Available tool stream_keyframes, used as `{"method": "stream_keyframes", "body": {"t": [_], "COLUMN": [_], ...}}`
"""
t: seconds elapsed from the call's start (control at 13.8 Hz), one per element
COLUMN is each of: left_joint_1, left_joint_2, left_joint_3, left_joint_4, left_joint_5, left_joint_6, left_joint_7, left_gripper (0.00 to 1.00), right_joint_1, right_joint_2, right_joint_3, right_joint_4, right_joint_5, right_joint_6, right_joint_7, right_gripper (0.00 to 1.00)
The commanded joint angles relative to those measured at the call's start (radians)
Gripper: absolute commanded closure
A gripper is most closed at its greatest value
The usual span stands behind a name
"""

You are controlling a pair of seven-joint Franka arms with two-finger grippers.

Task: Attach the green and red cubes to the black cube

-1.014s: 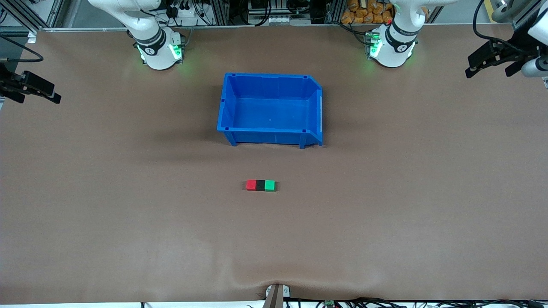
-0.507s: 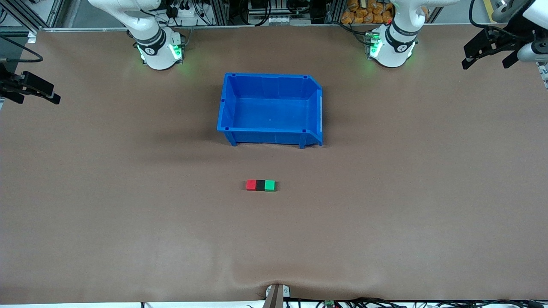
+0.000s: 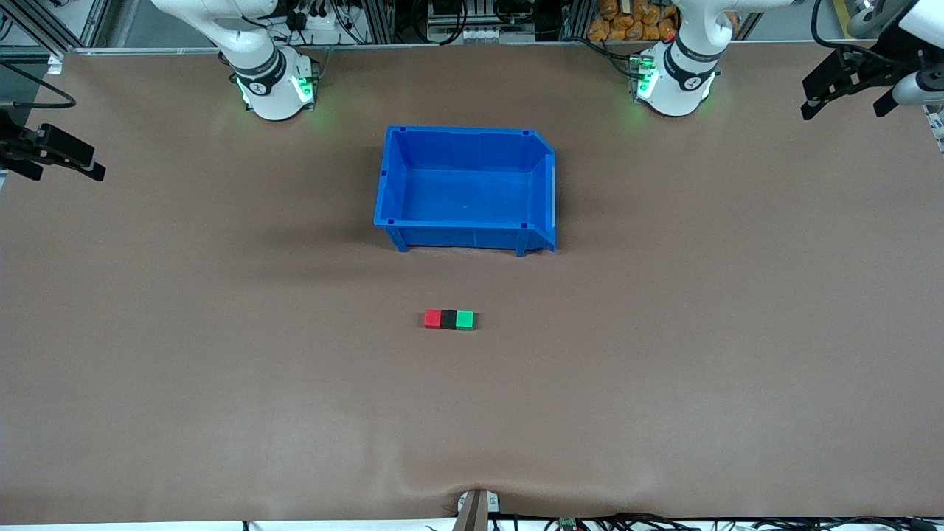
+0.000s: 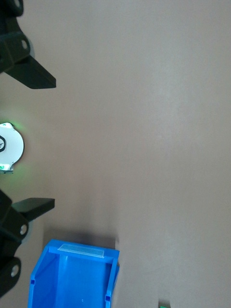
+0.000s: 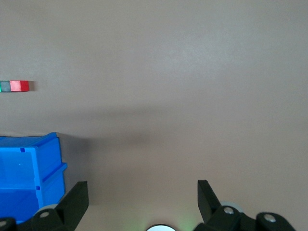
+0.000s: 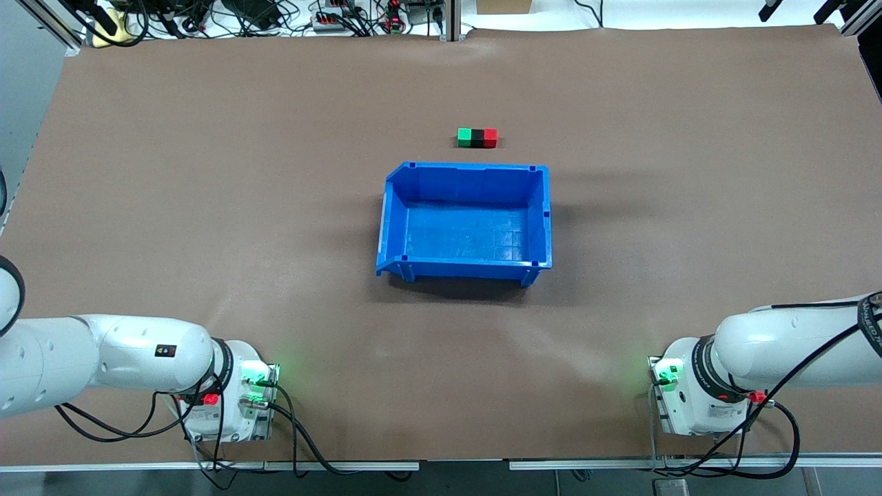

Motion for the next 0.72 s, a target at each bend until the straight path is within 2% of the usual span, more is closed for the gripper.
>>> {"method": "stream_keyframes", "body": {"t": [0.0,0.65], "left_joint_1": [-0.013,-0.013], "left_joint_2": [0.0,0.002], "left_joint_3": [0.019,0.029], "left_joint_4": [0.007,0.007], "left_joint_5": [0.008,0.007], "left_joint_6": [0.0,-0.001], "left_joint_7": [-0.012,-0.018], "left_gripper": [0.0,0.0], "right_joint_1": [-0.011,-0.023], "right_joint_2": [-0.008,-0.008], "right_joint_3": [-0.007,0.0], "right_joint_4": [0.001,-0.007], "right_joint_5": [-0.003,-0.005], "right_joint_6": [-0.01,-0.027], "right_joint_7": [-0.011,-0.007], "right_gripper": [0.0,0.0]}}
